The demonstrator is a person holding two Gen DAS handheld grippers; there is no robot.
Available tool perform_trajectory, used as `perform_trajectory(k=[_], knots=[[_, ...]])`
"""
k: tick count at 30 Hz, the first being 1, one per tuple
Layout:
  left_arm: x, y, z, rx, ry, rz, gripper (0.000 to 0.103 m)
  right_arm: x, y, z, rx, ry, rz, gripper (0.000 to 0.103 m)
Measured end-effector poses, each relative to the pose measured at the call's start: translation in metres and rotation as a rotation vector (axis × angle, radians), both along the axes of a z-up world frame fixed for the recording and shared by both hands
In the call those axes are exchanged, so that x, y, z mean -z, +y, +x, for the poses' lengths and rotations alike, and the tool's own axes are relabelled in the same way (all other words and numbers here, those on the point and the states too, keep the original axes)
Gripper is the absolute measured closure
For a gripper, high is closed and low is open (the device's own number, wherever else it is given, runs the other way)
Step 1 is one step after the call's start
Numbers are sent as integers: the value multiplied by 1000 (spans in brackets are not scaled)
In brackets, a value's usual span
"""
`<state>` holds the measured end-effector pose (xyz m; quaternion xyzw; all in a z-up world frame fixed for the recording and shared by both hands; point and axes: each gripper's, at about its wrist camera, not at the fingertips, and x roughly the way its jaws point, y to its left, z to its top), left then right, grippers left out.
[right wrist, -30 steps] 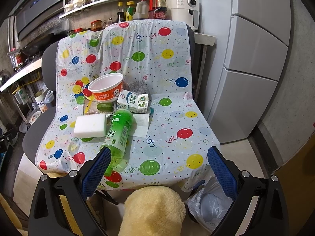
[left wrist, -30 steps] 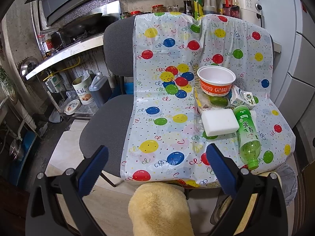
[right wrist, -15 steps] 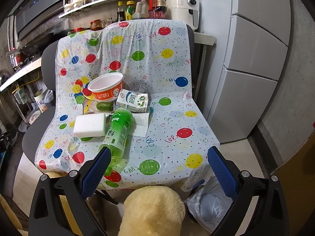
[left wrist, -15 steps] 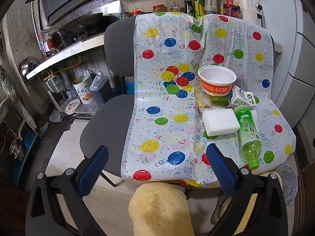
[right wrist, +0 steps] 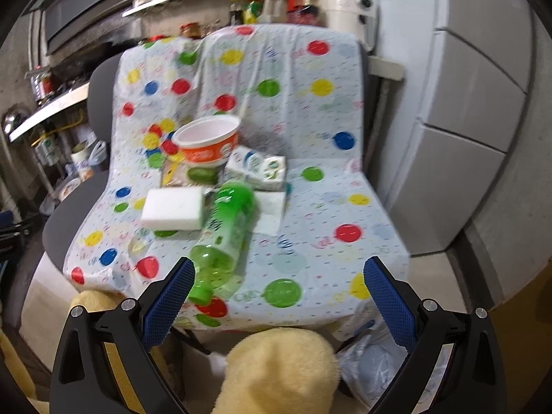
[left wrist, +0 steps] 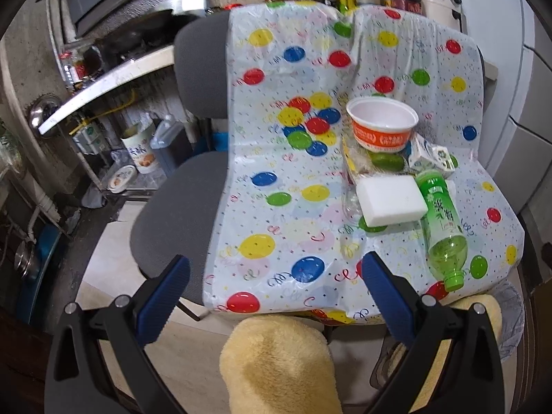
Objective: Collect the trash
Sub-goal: 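Grasp the white sponge with the left tool while the right tool grasps the green bottle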
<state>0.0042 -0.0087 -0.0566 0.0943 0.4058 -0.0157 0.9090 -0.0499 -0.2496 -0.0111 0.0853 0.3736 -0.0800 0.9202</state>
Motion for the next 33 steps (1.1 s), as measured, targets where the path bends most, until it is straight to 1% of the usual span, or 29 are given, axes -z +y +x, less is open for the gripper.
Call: perform_trajectory(k=[2, 5, 6, 9, 11, 14, 16, 21, 22, 25, 30, 31, 32, 33], knots=[[8, -1, 4, 2, 8, 4, 7, 6, 6, 10, -13, 0, 20, 6], [19, -2, 13, 16, 17, -12, 7, 10, 13, 21, -22, -52, 27, 6], [22, -2, 16, 18, 21, -19, 7, 11, 14, 24, -23, -55, 29, 6], [32, -3, 26, 20, 44, -36, 7, 22, 17, 43, -48, -15, 72, 6], [38, -5, 33, 28, 46, -43, 6, 30, 22, 55, -56, 10, 76, 6], [45, -10, 42, 28, 27, -18, 7, 39, 30, 70, -72, 40, 65, 6], [52, -15, 48, 36, 33, 6, 7, 46, 33, 79, -80, 56, 72, 6], [68, -23, 63, 52, 53, 24, 7, 69, 43, 107, -97, 95, 67, 7], [71, -23, 66, 52, 62, 15, 7, 73, 45, 112, -98, 107, 61, 10], [79, -20, 76, 47, 87, -39, 7, 89, 50, 127, -100, 145, 59, 11], [88, -24, 84, 62, 96, -46, 7, 107, 59, 151, -84, 199, 6, 13], [89, -26, 85, 69, 99, -51, 7, 109, 60, 153, -79, 204, -4, 14], [90, -28, 87, 74, 103, -58, 7, 111, 60, 156, -72, 210, -13, 30], [91, -29, 87, 78, 106, -65, 7, 113, 60, 159, -55, 224, -15, 38]])
